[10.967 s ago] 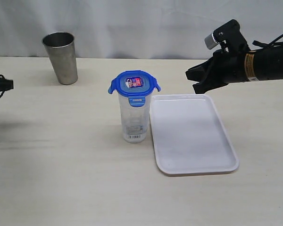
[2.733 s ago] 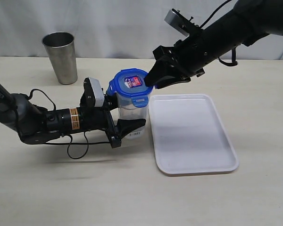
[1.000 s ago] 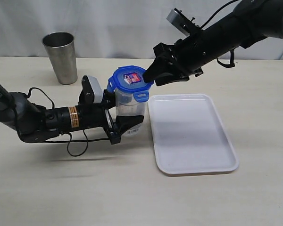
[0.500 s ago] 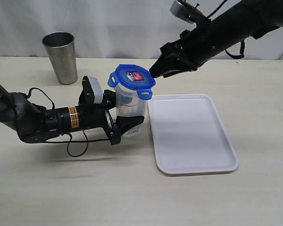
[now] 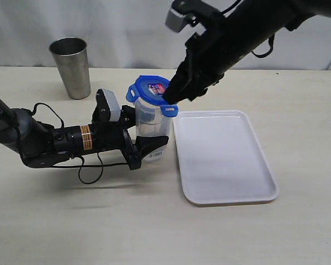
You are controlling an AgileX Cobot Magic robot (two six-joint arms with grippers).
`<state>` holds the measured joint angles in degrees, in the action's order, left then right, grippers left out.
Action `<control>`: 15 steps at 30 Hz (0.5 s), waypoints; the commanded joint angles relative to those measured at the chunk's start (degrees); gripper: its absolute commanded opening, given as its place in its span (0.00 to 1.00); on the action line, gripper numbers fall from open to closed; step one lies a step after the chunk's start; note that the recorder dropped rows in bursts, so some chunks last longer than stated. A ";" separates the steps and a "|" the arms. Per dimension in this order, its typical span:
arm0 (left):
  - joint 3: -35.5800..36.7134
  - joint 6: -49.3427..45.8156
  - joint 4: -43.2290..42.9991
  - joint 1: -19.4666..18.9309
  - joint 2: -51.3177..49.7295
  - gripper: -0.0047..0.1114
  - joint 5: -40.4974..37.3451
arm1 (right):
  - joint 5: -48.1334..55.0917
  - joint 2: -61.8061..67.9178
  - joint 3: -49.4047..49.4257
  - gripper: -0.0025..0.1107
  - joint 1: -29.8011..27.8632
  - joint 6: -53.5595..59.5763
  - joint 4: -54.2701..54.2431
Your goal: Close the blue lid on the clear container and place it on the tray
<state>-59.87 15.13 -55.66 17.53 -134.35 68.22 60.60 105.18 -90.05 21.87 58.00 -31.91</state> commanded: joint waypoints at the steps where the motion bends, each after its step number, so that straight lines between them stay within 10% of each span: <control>1: 0.21 0.18 -1.04 0.46 -0.02 0.04 -2.21 | -6.35 -0.68 0.10 0.33 6.40 -4.08 17.52; 15: 0.21 0.18 -1.18 0.46 -0.02 0.04 -1.99 | -12.99 -0.12 5.51 0.34 14.21 -7.71 37.33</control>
<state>-59.87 15.66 -55.66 17.53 -134.35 68.22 47.92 104.34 -86.25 35.68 49.07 3.32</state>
